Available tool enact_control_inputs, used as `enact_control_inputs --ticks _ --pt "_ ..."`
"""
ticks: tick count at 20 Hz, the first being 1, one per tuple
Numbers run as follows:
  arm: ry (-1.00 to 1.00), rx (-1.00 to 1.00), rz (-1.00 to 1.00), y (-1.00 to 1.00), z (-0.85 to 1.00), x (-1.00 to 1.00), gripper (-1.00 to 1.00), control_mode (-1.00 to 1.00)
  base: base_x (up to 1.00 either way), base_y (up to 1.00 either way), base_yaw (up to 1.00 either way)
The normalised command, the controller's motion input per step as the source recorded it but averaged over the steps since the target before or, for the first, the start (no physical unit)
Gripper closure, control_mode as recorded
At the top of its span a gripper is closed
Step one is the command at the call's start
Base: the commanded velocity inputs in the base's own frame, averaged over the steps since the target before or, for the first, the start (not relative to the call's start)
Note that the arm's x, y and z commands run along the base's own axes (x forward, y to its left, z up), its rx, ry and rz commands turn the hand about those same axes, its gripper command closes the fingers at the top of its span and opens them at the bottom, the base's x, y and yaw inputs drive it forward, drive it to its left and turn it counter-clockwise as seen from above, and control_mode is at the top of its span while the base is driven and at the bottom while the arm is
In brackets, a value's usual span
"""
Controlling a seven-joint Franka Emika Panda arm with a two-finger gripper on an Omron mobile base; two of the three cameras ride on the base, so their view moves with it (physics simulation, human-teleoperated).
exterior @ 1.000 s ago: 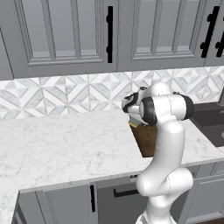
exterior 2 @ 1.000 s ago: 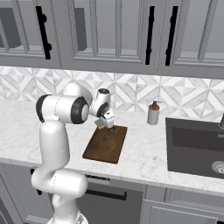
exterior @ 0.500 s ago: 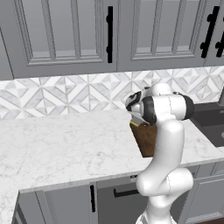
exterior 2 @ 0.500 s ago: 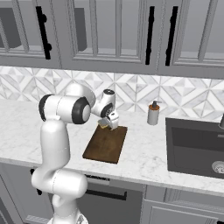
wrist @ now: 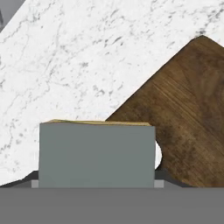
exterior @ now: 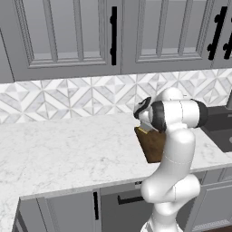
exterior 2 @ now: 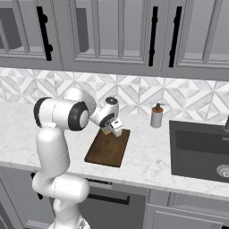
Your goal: Pick up the sponge from the counter and clean the cutting board by briefly scrubbing or pressing down on the cutting board. Once finished, release the sponge.
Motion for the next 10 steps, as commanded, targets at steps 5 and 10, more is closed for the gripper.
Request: enact_control_inputs --ticks 5,10 --pt "0.02 -0.02 0.00 0.00 -0.34 -0.06 1.00 -1.00 0.00 0.00 0.00" --pt "0.02 -0.01 0.00 0.00 -0.19 -0.50 1.00 -1.00 0.00 0.00 0.00"
